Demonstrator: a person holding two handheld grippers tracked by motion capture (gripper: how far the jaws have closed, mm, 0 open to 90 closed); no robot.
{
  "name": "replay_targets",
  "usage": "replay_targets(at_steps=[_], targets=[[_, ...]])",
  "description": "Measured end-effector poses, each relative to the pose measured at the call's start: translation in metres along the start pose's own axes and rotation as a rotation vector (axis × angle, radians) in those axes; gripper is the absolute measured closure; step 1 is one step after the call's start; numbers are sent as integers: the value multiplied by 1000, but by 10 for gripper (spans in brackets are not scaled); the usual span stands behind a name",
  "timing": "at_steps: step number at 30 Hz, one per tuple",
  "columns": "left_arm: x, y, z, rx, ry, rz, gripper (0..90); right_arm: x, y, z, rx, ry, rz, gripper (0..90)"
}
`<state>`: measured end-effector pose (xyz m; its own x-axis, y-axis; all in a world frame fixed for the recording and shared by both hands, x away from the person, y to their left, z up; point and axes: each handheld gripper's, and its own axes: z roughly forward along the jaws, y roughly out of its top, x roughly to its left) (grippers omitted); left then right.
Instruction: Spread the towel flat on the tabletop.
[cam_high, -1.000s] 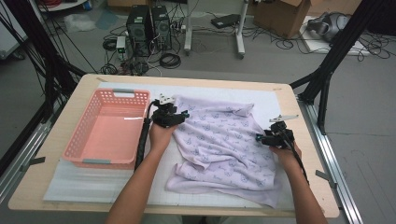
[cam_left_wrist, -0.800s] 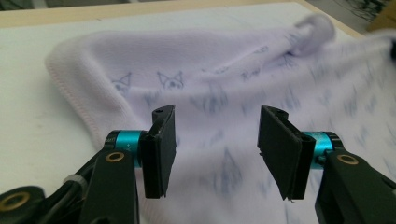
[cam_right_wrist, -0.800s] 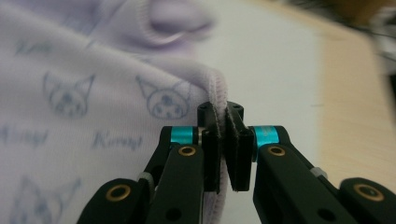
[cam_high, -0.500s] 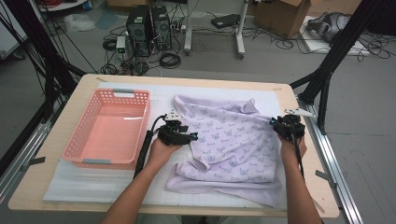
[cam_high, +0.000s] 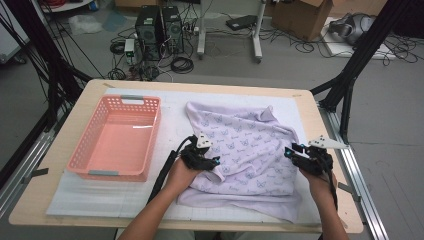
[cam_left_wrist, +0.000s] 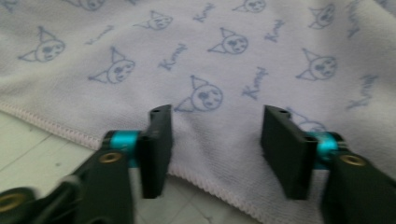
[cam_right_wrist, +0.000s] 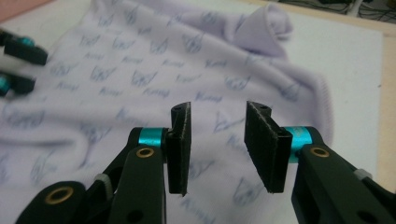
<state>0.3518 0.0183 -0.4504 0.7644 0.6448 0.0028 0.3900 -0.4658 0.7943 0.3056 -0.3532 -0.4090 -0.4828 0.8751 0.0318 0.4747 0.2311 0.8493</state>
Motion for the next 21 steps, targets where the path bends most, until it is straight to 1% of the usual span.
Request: replay_targets(at_steps=[1, 3, 4, 5, 6, 7, 8, 9, 10, 11, 12, 13, 14, 15, 16, 17, 19, 20, 21], targets=[[0, 0, -1, -4, -6, -1, 574, 3, -4, -2, 1, 8, -2, 596], [-2, 0, -1, -7, -7, 9, 847, 8, -11, -5, -5, 12, -2, 591], [-1, 0, -1, -2, -11, -9, 866, 9, -13, -6, 0, 23, -3, 591], [3, 1, -1, -3, -7, -35, 873, 9, -14, -7, 7, 31, -14, 589], [7, 2, -1, -10, 30, -54, 876, 10, -14, -9, 11, 28, -22, 589], [15, 2, -3, -34, 75, -90, 878, 9, -15, -11, 8, 26, -22, 589], [21, 2, -4, -48, 98, -120, 879, 7, -15, -12, 6, 31, -20, 589], [29, 3, -6, -76, 130, -171, 879, 5, -16, -14, -2, 27, -14, 589], [38, 3, -8, -107, 164, -218, 879, 2, -16, -16, -11, 28, 5, 589], [46, 2, -10, -149, 194, -269, 879, 0, -17, -18, -15, 30, 25, 589], [52, 2, -11, -177, 233, -301, 879, -2, -17, -19, -22, 33, 43, 586], [60, 2, -12, -165, 259, -309, 879, -4, -18, -19, -25, 46, 55, 579], [66, 3, -12, -152, 287, -308, 879, -6, -18, -19, -19, 62, 68, 567], [72, 4, -12, -151, 318, -312, 879, -6, -19, -17, -14, 77, 71, 560], [77, 4, -14, -172, 343, -326, 879, -6, -19, -15, -5, 82, 70, 550], [83, 5, -16, -185, 353, -345, 879, -6, -20, -13, 5, 88, 71, 535], [89, 5, -19, -237, 365, -390, 873, -3, -20, -7, 32, 104, 75, 515], [90, 4, -21, -247, 348, -402, 854, -1, -20, -3, 42, 112, 63, 512], [90, 3, -21, -252, 321, -406, 786, 2, -21, 0, 53, 121, 57, 506]])
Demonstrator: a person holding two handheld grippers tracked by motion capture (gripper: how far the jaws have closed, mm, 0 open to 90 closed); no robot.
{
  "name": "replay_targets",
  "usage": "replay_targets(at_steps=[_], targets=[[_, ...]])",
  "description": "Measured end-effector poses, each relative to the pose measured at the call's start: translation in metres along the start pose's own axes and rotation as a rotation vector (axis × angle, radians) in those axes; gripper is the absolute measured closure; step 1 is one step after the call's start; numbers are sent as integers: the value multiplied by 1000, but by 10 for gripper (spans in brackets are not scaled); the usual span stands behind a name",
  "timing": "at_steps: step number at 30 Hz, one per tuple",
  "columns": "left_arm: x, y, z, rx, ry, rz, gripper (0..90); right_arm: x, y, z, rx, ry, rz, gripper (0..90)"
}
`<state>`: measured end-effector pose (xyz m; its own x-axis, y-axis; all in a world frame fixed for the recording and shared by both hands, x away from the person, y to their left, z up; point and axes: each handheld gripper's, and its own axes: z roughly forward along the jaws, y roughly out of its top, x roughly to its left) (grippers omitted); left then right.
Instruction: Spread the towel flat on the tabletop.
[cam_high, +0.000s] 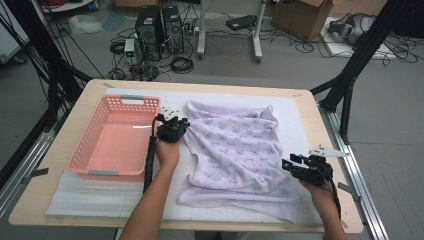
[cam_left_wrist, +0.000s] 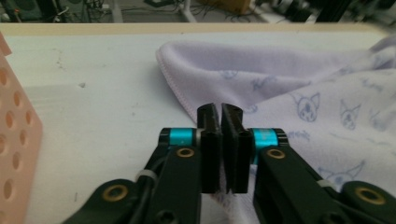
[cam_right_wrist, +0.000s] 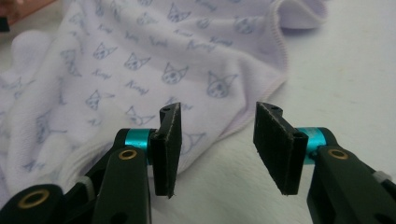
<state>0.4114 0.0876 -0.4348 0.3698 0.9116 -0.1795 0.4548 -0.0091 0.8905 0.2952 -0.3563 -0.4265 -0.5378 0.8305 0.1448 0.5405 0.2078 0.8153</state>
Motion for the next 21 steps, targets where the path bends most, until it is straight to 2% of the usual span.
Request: replay_targets(at_steps=[2, 4, 7, 8, 9, 10, 11, 12, 13, 14, 15, 18, 20, 21], targets=[[-3, -1, -3, 20, -61, 3, 583, 3, 1, 9, 23, 11, -24, 500], [-9, -1, -9, 27, -110, 33, 523, 4, 3, 18, 47, 15, -19, 489], [-18, 1, -17, 53, -175, 57, 462, 6, 4, 36, 114, 14, -14, 494], [-22, 2, -20, 52, -184, 71, 460, 7, 4, 42, 137, -4, -24, 531], [-24, 3, -23, 49, -197, 83, 455, 10, 6, 43, 131, -31, -46, 656], [-26, 4, -26, 49, -216, 83, 454, 10, 7, 45, 149, -51, -71, 756], [-28, 3, -29, 42, -229, 85, 445, 10, 9, 46, 153, -45, -88, 847], [-30, 1, -31, 39, -239, 93, 436, 10, 12, 49, 161, -52, -126, 852], [-32, -3, -33, 48, -252, 110, 433, 8, 15, 51, 163, -77, -146, 856], [-34, -7, -35, 64, -262, 118, 430, 5, 18, 53, 164, -125, -156, 857], [-35, -12, -36, 75, -276, 112, 430, -1, 22, 55, 148, -172, -149, 857], [-35, -24, -43, 91, -304, 113, 429, -19, 31, 55, 83, -326, -104, 855], [-35, -28, -48, 101, -343, 99, 400, -27, 30, 52, 50, -390, -61, 846], [-35, -31, -51, 99, -361, 99, 404, -31, 29, 51, 47, -386, -29, 830]])
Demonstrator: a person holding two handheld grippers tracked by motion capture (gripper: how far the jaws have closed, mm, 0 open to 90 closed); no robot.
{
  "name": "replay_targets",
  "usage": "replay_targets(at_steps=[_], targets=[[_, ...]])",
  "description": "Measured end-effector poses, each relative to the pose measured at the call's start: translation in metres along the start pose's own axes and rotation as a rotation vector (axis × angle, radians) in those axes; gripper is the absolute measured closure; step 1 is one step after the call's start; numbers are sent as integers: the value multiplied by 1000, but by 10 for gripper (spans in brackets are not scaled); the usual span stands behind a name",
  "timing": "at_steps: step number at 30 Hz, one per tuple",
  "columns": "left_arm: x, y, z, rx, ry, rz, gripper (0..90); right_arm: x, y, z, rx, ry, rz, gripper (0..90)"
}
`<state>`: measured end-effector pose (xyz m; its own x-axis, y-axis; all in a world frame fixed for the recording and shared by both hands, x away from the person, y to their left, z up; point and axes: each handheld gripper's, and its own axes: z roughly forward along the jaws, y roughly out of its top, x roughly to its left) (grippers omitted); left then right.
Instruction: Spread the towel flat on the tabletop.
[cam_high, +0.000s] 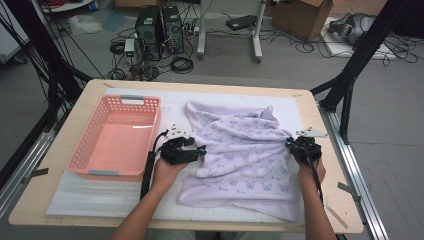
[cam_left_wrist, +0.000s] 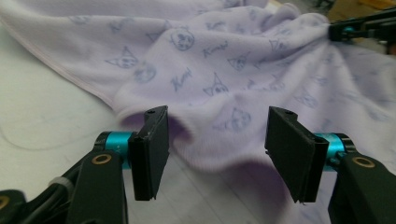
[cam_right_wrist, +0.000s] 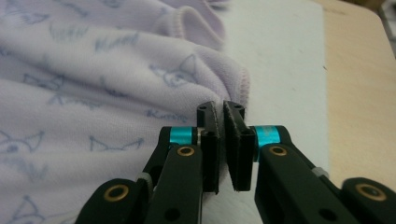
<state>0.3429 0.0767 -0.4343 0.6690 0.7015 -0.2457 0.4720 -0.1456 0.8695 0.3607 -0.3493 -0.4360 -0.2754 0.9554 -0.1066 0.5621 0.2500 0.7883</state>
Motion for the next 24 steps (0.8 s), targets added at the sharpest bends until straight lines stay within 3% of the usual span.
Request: replay_targets(at_steps=[1, 5, 8, 11, 12, 13, 14, 15, 16, 18, 21, 22, 24], targets=[[-2, -2, -2, 2, -14, 7, 410, -3, -2, 0, 1, 29, 37, 795], [-8, -8, -1, 57, -54, 16, 419, -2, -11, -16, -48, 114, 58, 617], [-12, -11, 7, 103, -54, 33, 420, -1, -21, -32, -85, 191, 69, 608], [-18, -15, 20, 165, -71, 51, 427, 1, -31, -46, -104, 230, 69, 603], [-22, -15, 22, 197, -51, 91, 448, 3, -35, -50, -110, 245, 70, 601], [-25, -15, 23, 196, -26, 116, 485, 5, -38, -54, -112, 259, 62, 595], [-25, -14, 24, 204, -27, 131, 630, 7, -41, -57, -107, 268, 49, 587], [-26, -14, 25, 207, -5, 131, 799, 9, -43, -59, -105, 277, 38, 579], [-25, -13, 25, 197, 27, 138, 860, 10, -44, -60, -94, 286, 20, 570], [-21, -9, 26, 163, 125, 150, 873, 12, -44, -61, -73, 292, 4, 546], [-2, -5, 22, 42, 276, 57, 877, 10, -45, -60, -57, 329, 16, 500], [7, -3, 21, 24, 332, 15, 877, 9, -46, -60, -50, 335, 20, 486], [20, 1, 18, -2, 387, -26, 876, 6, -47, -59, -45, 341, 27, 474]])
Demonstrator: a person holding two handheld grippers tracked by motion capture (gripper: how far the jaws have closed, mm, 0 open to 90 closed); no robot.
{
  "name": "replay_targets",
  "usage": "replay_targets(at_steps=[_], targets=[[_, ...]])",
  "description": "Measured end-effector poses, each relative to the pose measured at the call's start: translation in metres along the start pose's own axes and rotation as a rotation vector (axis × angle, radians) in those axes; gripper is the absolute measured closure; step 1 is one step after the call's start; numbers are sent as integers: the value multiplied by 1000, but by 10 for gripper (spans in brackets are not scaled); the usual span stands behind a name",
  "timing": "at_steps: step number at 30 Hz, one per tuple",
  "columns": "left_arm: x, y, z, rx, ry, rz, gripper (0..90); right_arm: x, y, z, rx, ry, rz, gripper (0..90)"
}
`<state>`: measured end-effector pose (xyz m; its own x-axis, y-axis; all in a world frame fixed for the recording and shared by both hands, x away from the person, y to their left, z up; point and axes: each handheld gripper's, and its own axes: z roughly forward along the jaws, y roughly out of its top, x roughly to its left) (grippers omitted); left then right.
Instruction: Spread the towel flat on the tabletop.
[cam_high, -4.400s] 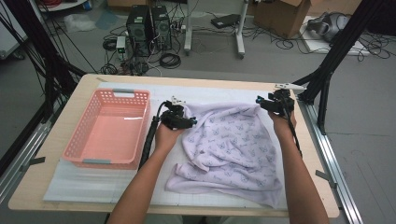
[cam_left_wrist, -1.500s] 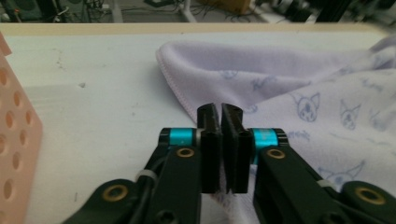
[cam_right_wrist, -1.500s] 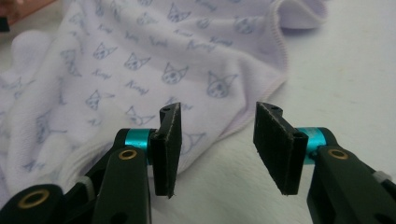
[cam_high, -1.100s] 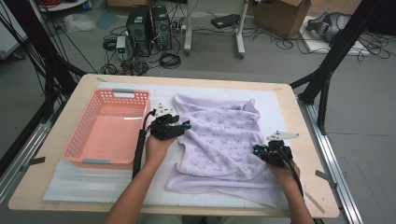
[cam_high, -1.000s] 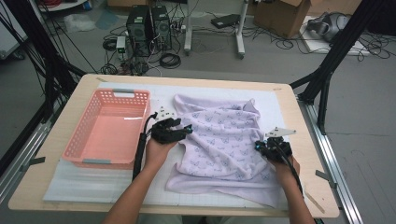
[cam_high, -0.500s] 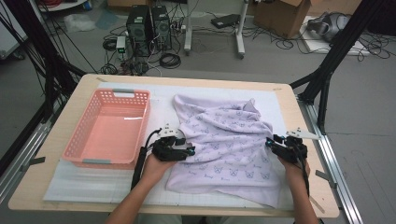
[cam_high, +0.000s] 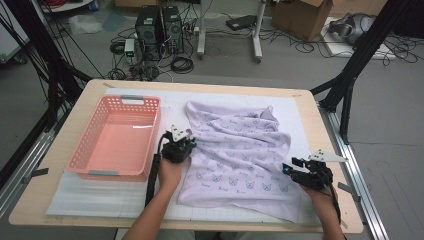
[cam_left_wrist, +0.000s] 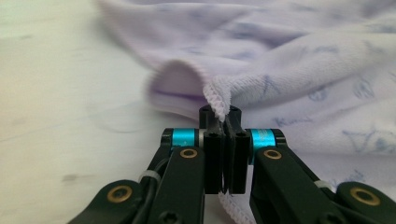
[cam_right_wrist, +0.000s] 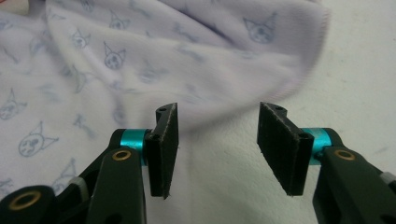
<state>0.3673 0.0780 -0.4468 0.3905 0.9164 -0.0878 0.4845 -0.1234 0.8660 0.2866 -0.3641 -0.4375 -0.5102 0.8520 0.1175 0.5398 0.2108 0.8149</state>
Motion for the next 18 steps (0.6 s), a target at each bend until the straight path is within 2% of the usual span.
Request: replay_targets(at_steps=[2, 3, 5, 6, 8, 9, 11, 12, 14, 15, 16, 18], targets=[[7, 3, 0, -13, 15, -22, 876, -2, 0, 0, -3, 16, 29, 470], [9, 3, -1, -21, 3, -30, 875, -2, 0, 0, -2, 28, 35, 470], [9, 3, -2, -15, -8, -8, 859, 1, 1, 5, 8, 62, 22, 472], [9, 2, -3, -17, -35, -22, 806, 4, 1, 8, 20, 74, 16, 471], [9, 2, -6, -20, -82, -67, 618, 11, 3, 18, 29, 98, 16, 468], [7, 2, -9, -22, -100, -71, 542, 14, 5, 23, 41, 104, 20, 468], [3, 1, -17, -44, -148, -52, 504, 21, 7, 35, 76, 122, 19, 465], [2, 0, -20, -48, -157, -44, 490, 26, 9, 43, 103, 110, 4, 479], [-1, -1, -28, -43, -190, -21, 467, 31, 13, 46, 117, 64, -27, 599], [-3, -2, -32, -40, -202, -9, 456, 32, 15, 46, 132, 32, -59, 718], [-5, -5, -35, -38, -218, 4, 451, 32, 18, 46, 144, 48, -79, 820], [-9, -11, -42, -19, -250, 27, 450, 33, 20, 49, 152, 30, -105, 840]])
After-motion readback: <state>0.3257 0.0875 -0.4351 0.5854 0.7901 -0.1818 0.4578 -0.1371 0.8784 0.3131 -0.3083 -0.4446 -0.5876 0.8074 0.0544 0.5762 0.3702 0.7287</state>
